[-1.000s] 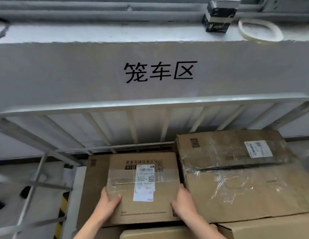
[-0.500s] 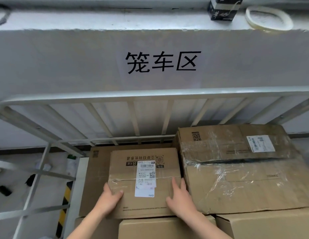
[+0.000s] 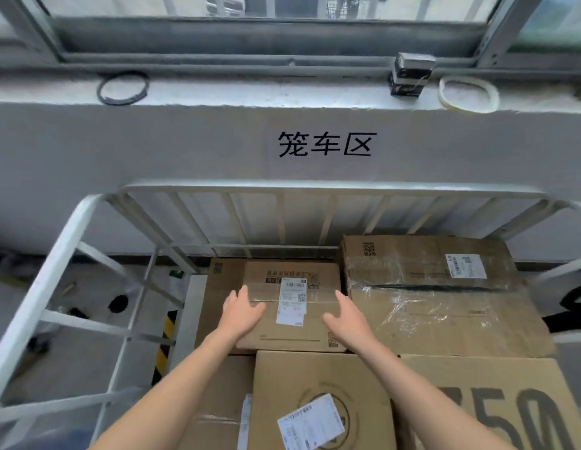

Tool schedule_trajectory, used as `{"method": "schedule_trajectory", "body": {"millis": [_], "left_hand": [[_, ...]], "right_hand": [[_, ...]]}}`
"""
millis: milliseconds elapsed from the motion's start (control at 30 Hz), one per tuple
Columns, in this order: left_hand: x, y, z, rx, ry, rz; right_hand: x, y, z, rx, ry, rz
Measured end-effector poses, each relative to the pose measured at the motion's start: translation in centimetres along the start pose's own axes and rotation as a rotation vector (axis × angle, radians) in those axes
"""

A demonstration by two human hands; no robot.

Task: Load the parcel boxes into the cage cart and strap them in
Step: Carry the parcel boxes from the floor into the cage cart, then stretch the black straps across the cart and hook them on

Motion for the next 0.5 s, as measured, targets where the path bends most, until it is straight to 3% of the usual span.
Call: {"method": "schedule_trajectory", "body": {"millis": [267, 500], "left_hand": [[15.3, 9.9, 16.3, 0.090, -0.300, 0.098], [24.5, 14.9, 35.3, 0.168, -0.638, 0.285]], "right_hand": [[-6.9, 10.7, 19.5, 0.181, 0.229, -0.214], [-8.2, 15.1, 40.4, 0.306, 0.502, -0.402]]}}
Point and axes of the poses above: each hand's wrist, its own z-axis away from the middle knuckle, its own y-axis out of the back of the hand, x = y × z, the point moved 10 cm from there along -z, towards the middle knuckle, and after that the axes turned 11 degrees about -y, right-handed, at the moved point
